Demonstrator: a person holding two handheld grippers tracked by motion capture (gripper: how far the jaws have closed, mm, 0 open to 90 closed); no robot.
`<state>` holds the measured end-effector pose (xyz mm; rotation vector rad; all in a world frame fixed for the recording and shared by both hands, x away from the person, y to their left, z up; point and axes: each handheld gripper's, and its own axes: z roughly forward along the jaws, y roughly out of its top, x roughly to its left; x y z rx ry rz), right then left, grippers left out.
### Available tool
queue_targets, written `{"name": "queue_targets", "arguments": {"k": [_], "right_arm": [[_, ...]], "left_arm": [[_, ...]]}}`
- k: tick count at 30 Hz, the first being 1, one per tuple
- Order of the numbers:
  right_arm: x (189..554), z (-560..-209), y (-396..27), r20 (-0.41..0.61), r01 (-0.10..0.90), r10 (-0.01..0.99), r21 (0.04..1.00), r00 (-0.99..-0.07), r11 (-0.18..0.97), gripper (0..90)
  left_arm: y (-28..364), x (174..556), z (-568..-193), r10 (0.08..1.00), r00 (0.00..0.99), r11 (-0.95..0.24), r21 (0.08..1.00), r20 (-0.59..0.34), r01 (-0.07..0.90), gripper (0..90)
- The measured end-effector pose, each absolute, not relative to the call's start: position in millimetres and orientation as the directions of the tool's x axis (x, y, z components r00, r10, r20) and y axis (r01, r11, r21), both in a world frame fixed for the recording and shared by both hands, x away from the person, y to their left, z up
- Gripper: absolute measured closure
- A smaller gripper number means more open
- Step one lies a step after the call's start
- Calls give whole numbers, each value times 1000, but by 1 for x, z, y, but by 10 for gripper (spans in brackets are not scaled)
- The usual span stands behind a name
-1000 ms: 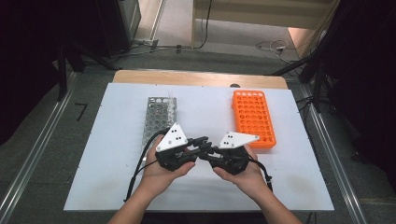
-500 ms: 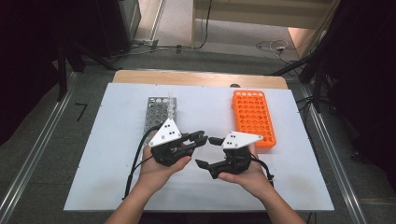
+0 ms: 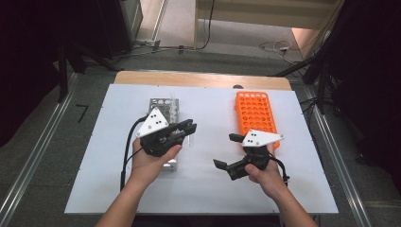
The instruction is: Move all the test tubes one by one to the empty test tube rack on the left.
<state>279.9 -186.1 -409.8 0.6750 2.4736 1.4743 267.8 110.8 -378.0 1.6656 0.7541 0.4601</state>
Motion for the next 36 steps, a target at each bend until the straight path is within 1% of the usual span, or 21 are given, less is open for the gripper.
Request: {"name": "queue_targets", "arguments": {"k": [9, 17, 26, 36], "right_arm": [[276, -415, -227, 64, 310, 531, 868, -845, 387, 0], [266, -418, -266, 71, 337, 585, 870, -808, 360, 0], [262, -419, -291, 72, 351, 622, 873, -779, 338, 0], [266, -419, -298, 80, 359, 638, 877, -766, 320, 0]], "left_arm": [[141, 297, -385, 791, 602, -53, 970, -105, 238, 755], [148, 321, -399, 841, 531, -35, 970, -101, 240, 756], [144, 327, -413, 866, 495, -74, 963, -67, 259, 755], [140, 334, -426, 868, 490, -111, 930, -80, 349, 750]]}}
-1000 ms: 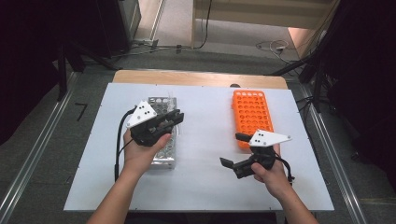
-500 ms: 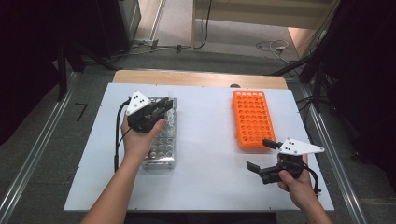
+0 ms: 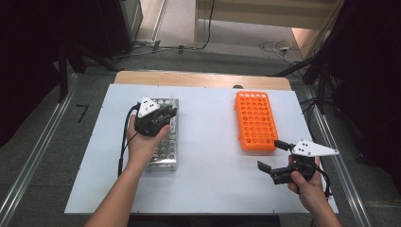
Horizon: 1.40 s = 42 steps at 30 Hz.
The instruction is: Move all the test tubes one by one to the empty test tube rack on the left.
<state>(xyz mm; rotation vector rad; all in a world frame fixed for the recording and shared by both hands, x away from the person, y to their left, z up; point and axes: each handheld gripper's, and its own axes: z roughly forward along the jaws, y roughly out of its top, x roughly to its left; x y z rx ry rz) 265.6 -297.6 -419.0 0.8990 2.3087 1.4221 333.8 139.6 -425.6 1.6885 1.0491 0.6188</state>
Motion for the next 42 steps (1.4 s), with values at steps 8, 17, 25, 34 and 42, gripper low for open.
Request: {"name": "queue_targets", "arguments": {"k": [8, 17, 25, 34, 42], "right_arm": [[267, -421, -298, 76, 362, 645, 874, -760, 323, 0], [267, -422, -298, 73, 360, 645, 874, -761, 326, 0], [270, -424, -302, 77, 362, 653, 877, -753, 315, 0], [272, -426, -305, 73, 367, 663, 875, -745, 316, 0], [274, -428, -307, 74, 373, 669, 873, -740, 315, 0]], "left_arm": [[141, 334, -428, 870, 482, -127, 898, -103, 421, 742], [143, 332, -429, 845, 518, -125, 895, -129, 428, 615], [154, 311, -423, 793, 578, -57, 920, -194, 388, 323], [165, 279, -418, 760, 620, -50, 933, -195, 355, 111], [174, 254, -417, 757, 626, -57, 936, -187, 348, 0]]}}
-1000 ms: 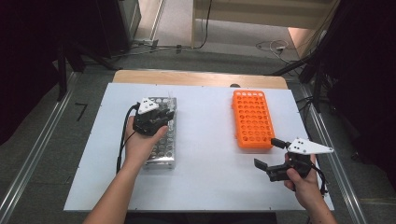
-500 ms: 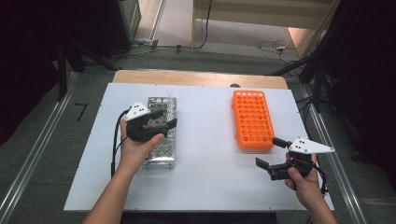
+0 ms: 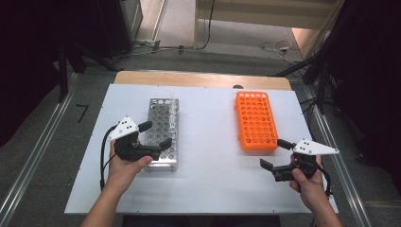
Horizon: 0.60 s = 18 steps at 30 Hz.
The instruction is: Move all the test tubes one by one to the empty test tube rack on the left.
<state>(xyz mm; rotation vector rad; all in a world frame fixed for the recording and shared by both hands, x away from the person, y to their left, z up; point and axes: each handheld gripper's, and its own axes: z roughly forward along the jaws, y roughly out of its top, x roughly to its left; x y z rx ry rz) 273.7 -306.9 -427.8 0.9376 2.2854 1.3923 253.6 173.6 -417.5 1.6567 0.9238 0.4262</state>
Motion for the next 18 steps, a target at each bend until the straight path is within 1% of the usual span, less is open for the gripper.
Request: {"name": "queue_targets", "arguments": {"k": [13, 18], "right_arm": [[278, -433, -319, 81, 377, 682, 877, -727, 297, 0], [281, -440, -326, 86, 389, 695, 874, -713, 291, 0]], "left_arm": [[203, 215, -434, 752, 635, -37, 950, -177, 309, 0], [210, 209, -437, 747, 643, -43, 953, -168, 299, 0]]}}
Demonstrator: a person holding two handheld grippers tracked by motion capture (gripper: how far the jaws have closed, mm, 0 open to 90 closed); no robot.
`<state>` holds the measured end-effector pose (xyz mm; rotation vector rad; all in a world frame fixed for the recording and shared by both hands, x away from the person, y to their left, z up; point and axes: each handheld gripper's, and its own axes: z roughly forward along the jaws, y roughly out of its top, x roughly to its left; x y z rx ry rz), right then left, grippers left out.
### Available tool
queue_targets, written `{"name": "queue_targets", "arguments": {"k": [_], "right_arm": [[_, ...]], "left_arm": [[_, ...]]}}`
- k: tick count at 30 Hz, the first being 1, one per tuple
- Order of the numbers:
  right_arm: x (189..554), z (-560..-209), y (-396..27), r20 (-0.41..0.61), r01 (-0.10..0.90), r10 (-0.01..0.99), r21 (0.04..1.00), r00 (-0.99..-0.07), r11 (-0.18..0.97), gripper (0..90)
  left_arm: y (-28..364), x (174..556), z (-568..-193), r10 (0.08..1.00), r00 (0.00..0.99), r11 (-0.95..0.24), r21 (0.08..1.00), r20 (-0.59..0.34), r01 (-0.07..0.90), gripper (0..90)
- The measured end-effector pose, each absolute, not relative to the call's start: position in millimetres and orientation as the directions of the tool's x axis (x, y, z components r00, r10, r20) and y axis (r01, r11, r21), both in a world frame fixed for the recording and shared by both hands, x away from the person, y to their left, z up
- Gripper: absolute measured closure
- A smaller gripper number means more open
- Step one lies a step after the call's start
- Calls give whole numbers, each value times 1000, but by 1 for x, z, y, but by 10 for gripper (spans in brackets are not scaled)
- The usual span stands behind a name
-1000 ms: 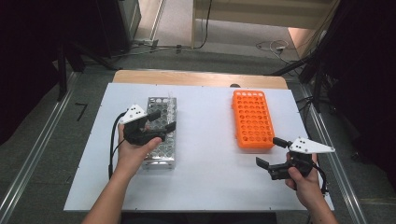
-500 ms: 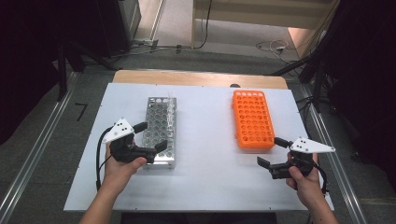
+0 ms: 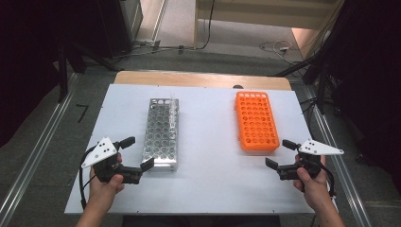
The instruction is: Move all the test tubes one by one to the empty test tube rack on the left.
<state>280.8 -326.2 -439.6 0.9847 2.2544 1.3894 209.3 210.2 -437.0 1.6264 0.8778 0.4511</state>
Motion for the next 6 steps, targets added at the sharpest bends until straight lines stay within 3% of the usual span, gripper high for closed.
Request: {"name": "queue_targets", "arguments": {"k": [6], "right_arm": [[283, -444, -330, 94, 403, 706, 870, -701, 284, 0]], "left_arm": [[214, 210, -437, 753, 632, -21, 953, -184, 302, 0]]}}
